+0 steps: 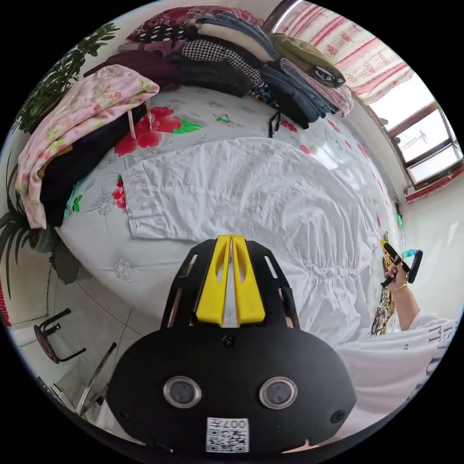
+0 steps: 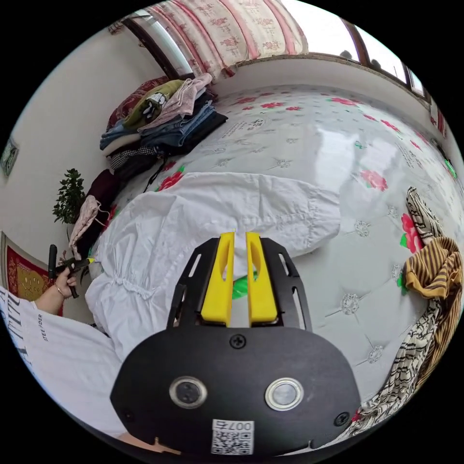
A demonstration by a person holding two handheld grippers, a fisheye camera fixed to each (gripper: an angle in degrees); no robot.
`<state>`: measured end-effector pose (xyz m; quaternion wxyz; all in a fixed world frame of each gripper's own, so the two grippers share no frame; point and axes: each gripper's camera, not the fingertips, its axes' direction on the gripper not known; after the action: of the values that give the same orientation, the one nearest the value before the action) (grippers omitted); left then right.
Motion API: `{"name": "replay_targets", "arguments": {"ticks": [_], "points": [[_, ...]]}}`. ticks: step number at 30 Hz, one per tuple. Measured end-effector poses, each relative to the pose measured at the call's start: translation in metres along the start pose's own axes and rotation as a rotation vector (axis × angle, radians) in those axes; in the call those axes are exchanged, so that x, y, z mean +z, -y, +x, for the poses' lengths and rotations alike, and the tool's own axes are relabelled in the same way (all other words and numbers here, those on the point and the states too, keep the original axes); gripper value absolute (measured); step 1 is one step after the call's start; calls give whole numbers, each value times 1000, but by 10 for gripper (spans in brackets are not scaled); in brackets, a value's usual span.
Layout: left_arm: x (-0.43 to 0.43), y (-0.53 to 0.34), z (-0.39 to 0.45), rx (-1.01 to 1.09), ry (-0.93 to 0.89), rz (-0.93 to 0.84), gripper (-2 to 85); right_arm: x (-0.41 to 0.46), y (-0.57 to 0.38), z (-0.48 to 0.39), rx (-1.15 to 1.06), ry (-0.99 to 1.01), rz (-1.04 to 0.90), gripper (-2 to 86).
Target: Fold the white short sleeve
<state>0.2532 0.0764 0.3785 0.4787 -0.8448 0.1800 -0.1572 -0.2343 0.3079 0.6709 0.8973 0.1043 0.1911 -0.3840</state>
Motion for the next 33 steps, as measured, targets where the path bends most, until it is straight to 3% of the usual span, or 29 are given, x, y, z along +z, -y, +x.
{"name": "replay_targets", "arguments": {"ticks": [7,13,18,23,25,28,33], "points": [[-26,-120,-22,-26,-43,-37,61,-38,-88,-10,-115,103,-130,53],[-31,-173,-48,-46,-99,-46,118,-36,-151,-17,-143,217,-246,77],[-33,-176,-48,25,-70,4,146,-19,-162,-26,-202,302,-328,85],[-8,-151,-45,114,83,-97,113,13,-161,-47,-274,328,-418,62],[-5,-142,-52,124,-5,-146,41,30,-164,-57,-313,321,-495,38],[-23,-139,-68,141,-137,-171,-2,31,-163,-69,-406,261,-563,8],[-92,-164,-127,26,-463,4,-9,-71,-127,-19,-306,396,-237,-1]]}}
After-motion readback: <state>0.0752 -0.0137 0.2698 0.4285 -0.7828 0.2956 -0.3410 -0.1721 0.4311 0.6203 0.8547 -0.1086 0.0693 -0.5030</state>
